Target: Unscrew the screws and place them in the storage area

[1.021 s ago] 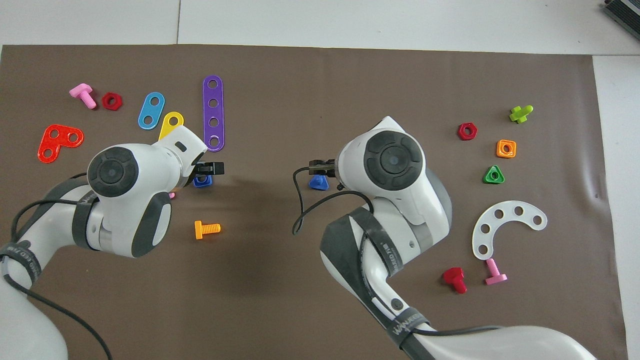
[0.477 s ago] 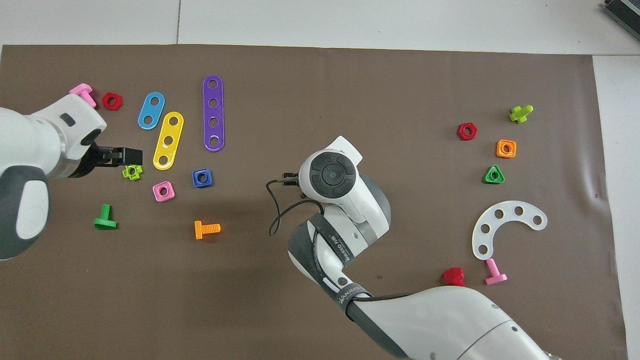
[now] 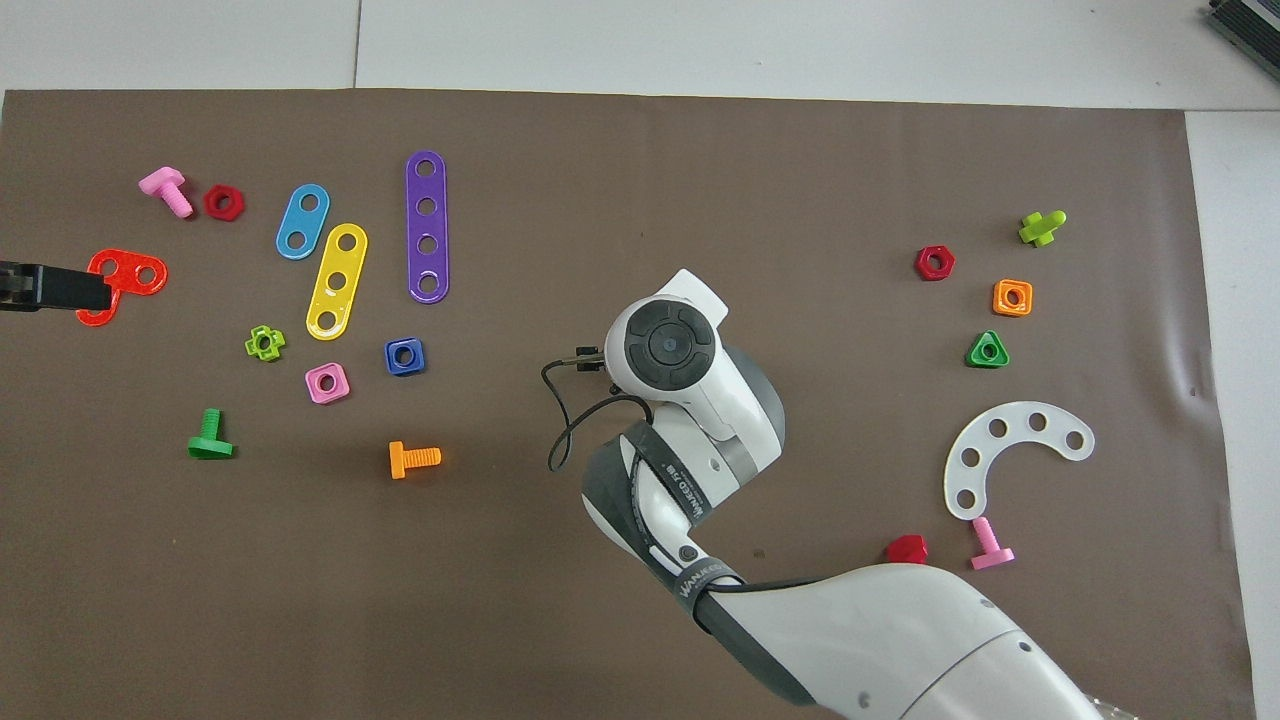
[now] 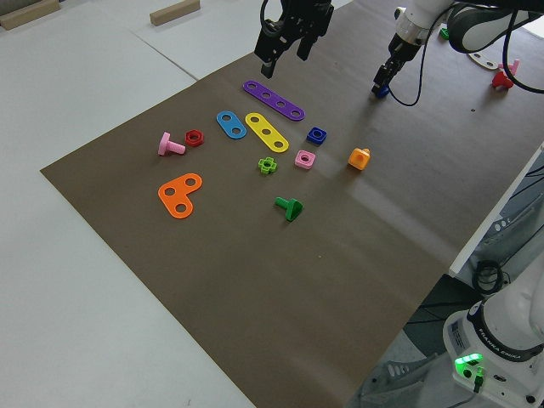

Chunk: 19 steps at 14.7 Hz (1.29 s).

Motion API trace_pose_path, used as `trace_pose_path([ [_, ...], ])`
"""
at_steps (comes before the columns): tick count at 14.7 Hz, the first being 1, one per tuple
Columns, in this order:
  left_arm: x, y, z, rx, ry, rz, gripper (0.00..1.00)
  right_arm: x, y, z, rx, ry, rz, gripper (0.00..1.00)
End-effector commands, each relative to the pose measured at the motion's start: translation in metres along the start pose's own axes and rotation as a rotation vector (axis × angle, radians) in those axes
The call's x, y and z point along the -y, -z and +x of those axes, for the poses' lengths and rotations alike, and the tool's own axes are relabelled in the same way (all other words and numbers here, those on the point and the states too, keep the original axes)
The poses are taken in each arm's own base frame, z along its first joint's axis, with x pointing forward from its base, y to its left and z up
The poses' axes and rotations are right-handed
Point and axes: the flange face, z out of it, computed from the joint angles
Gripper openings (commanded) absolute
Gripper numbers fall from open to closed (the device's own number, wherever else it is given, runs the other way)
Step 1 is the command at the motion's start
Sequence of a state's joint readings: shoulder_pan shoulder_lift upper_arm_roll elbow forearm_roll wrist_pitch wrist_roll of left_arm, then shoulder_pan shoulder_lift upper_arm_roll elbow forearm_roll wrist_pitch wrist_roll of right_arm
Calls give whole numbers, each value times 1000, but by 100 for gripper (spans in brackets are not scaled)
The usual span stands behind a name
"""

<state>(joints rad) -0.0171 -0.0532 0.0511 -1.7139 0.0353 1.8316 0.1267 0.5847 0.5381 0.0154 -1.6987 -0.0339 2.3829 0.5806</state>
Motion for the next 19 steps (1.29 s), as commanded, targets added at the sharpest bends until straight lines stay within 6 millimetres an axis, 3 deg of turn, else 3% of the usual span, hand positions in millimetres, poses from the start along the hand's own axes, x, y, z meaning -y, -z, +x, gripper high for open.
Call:
trace_pose_path([
  [1, 1, 21, 7, -11, -17, 16, 100, -2, 4, 6, -13, 25, -7, 56],
  [3, 1, 29, 6, -2, -15, 8, 100, -3, 5, 7, -14, 29, -8, 55],
  [10, -6, 19, -9, 74, -12, -4, 100, -5, 7, 6, 1, 48, -28, 51],
  [15, -3, 18, -10, 79, -6, -3, 100, -2, 7, 3, 10, 53, -31, 51],
  [19, -7, 22, -5, 61, -15, -10, 100, -3, 8, 3, 10, 53, -32, 43],
])
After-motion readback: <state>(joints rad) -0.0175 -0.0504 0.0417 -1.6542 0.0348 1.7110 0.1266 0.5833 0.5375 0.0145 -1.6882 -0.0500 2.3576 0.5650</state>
